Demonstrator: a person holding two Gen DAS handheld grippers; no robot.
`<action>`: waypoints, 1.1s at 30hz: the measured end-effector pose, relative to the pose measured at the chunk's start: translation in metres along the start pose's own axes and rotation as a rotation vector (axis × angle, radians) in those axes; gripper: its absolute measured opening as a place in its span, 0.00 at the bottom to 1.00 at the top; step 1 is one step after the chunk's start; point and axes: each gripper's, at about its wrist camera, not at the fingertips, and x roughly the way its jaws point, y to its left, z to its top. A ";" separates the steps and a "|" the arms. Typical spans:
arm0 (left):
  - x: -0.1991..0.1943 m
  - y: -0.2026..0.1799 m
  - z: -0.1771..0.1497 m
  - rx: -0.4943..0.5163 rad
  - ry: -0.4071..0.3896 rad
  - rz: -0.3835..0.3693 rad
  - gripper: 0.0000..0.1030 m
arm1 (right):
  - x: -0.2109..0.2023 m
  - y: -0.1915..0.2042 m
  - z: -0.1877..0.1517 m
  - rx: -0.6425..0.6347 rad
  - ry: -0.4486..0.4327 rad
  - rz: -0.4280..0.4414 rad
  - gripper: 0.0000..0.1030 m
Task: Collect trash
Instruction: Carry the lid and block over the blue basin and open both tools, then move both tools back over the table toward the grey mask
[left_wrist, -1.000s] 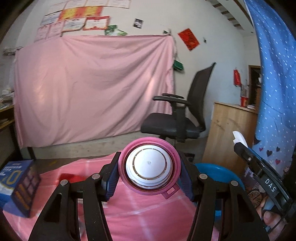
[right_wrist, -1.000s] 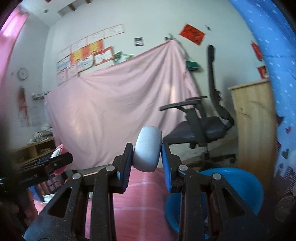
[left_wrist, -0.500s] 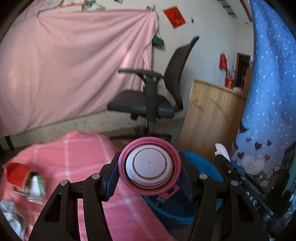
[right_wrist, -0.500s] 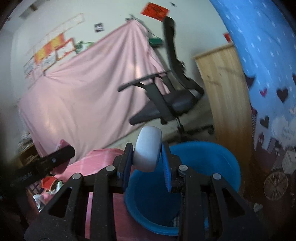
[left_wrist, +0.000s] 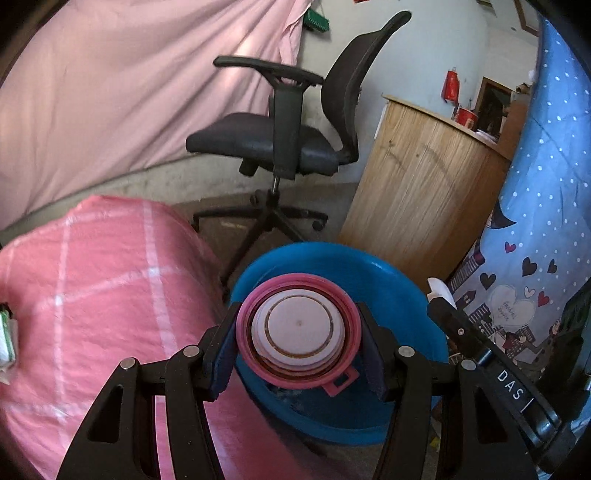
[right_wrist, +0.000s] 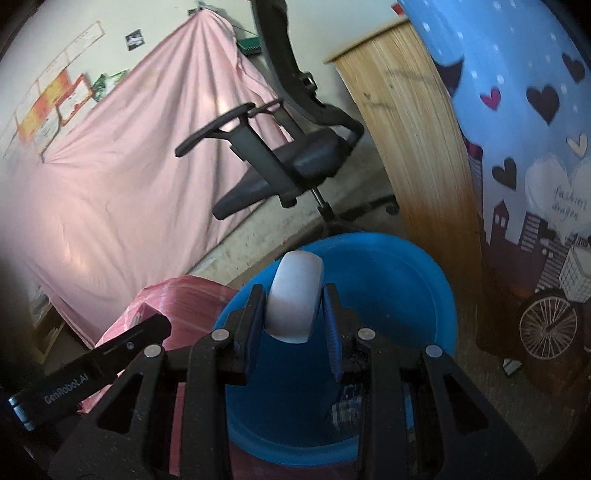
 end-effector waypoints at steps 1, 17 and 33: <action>0.001 0.001 -0.001 -0.005 0.012 -0.003 0.52 | 0.001 -0.001 0.000 0.003 0.006 -0.002 0.56; -0.005 0.008 -0.005 -0.023 -0.005 0.021 0.53 | 0.007 -0.002 0.003 0.005 0.011 -0.012 0.56; -0.097 0.029 -0.004 -0.040 -0.210 0.127 0.53 | -0.033 0.058 0.009 -0.125 -0.143 0.108 0.62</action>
